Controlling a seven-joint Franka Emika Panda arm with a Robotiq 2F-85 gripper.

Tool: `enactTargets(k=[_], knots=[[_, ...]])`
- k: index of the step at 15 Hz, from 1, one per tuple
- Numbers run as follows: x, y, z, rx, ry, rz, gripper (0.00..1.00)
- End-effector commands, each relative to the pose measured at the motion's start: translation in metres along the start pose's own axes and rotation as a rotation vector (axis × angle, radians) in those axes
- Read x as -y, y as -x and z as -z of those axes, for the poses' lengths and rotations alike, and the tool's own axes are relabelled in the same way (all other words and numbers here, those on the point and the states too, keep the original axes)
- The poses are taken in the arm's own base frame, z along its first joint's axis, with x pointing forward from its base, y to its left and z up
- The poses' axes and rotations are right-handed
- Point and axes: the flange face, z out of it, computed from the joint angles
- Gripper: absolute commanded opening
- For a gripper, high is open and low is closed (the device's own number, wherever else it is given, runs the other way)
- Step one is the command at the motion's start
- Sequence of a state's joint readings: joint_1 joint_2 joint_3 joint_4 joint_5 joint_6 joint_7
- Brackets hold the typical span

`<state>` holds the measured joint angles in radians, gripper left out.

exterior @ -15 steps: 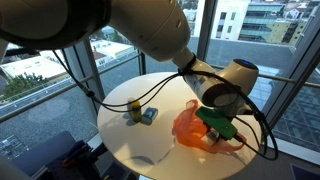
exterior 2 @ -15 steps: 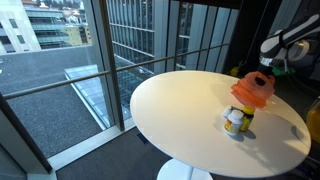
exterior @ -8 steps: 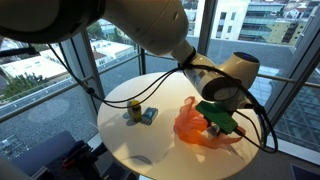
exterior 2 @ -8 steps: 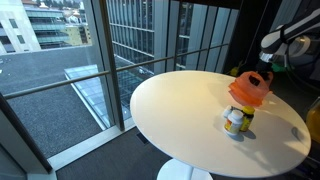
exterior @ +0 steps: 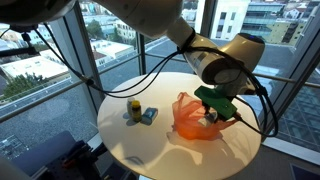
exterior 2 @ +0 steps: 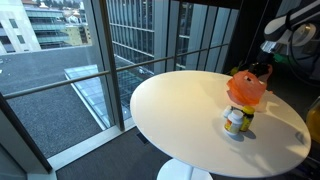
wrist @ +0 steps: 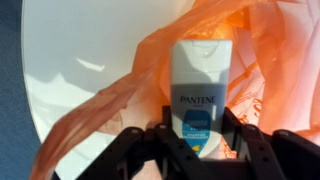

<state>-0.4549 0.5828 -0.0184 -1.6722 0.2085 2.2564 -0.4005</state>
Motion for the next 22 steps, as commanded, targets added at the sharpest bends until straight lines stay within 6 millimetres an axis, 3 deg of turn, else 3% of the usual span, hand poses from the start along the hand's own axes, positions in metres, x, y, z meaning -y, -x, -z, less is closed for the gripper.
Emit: enactTargets(k=[1,6,10,17,22], knots=[[0.009,0.008,0.025,0.028,-0.060,0.031,0.25],[0.011,0.020,0.034,0.120,-0.111,0.108,0.25],[0.002,0.022,0.030,0.128,-0.097,0.151,0.25],[-0.014,0.007,0.008,0.018,-0.027,0.111,0.25],[-0.010,0.007,-0.019,-0.042,0.025,0.128,0.25]])
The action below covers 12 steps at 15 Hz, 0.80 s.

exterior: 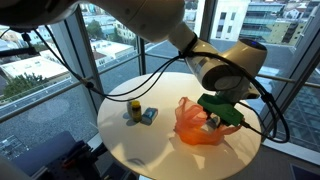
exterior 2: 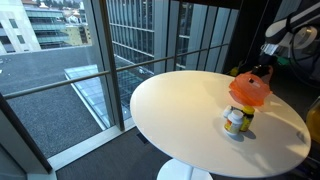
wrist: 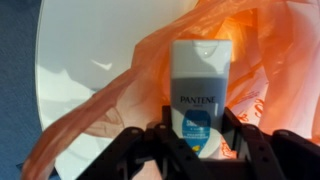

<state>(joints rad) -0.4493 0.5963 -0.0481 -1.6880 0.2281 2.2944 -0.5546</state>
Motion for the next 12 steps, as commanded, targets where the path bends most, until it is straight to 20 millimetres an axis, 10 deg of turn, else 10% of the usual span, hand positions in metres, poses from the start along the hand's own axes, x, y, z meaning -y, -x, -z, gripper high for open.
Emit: enactTargets(k=[1,10,11,12], knots=[[0.008,0.001,-0.015,-0.031,0.019,0.012,0.25],[0.022,0.011,-0.050,0.037,-0.007,0.010,0.28],[0.021,0.011,-0.051,0.039,-0.008,0.009,0.66],[0.021,0.012,-0.050,0.037,-0.007,0.008,0.76]])
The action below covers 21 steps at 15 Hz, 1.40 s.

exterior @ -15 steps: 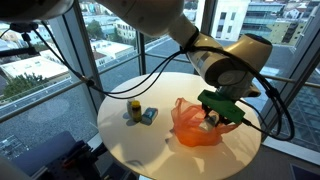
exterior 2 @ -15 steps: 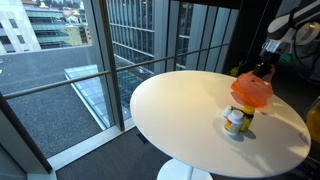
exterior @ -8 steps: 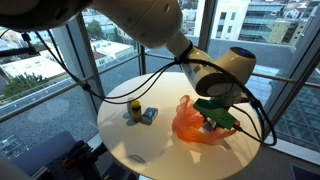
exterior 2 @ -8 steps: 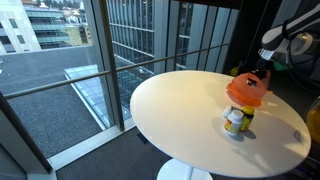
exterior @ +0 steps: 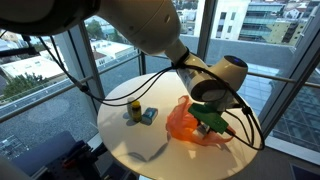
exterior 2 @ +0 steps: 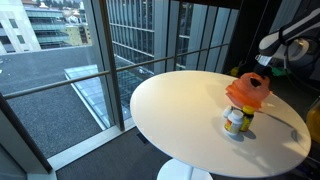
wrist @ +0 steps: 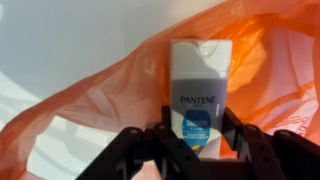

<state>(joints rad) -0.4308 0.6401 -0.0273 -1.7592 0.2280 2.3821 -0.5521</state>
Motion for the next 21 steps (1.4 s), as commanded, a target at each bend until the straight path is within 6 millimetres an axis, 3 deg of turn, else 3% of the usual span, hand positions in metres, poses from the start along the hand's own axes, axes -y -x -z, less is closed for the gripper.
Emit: enactTargets(k=[1,3,4,11,21], knots=[[0.001,0.000,0.005,0.004,0.002,-0.005,0.83],[0.001,0.000,0.008,-0.002,0.003,-0.004,0.98],[0.002,0.001,0.008,-0.002,0.004,-0.004,1.00],[0.012,0.001,0.011,0.021,-0.021,0.004,1.00],[0.029,-0.004,-0.003,0.056,-0.034,0.008,1.00]])
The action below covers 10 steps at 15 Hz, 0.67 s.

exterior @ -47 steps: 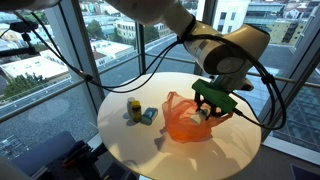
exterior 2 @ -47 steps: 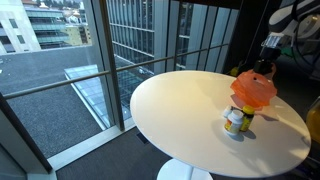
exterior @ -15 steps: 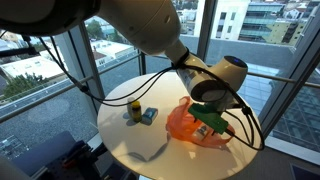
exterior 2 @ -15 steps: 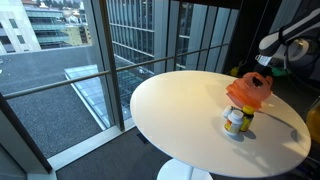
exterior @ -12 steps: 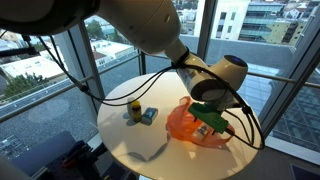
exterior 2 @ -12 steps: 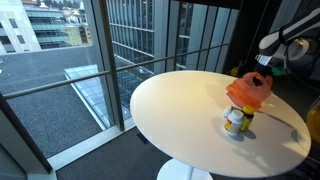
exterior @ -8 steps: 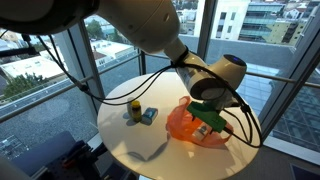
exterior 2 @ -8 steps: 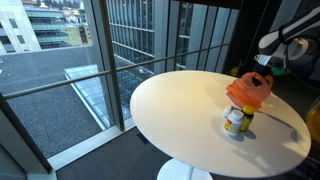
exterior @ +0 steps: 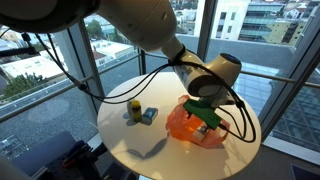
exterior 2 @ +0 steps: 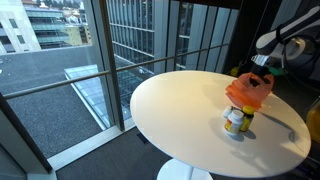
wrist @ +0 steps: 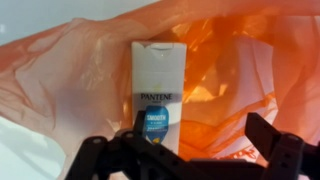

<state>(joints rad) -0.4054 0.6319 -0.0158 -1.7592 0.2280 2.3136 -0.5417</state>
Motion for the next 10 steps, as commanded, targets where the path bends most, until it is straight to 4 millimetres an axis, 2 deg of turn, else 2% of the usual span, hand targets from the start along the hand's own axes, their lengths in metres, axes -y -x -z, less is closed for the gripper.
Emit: enactTargets(k=[1,10], knots=[[0.002,-0.001,0.000,0.002,0.006,-0.019,1.00],[-0.001,-0.004,-0.014,-0.052,0.048,-0.024,1.00]])
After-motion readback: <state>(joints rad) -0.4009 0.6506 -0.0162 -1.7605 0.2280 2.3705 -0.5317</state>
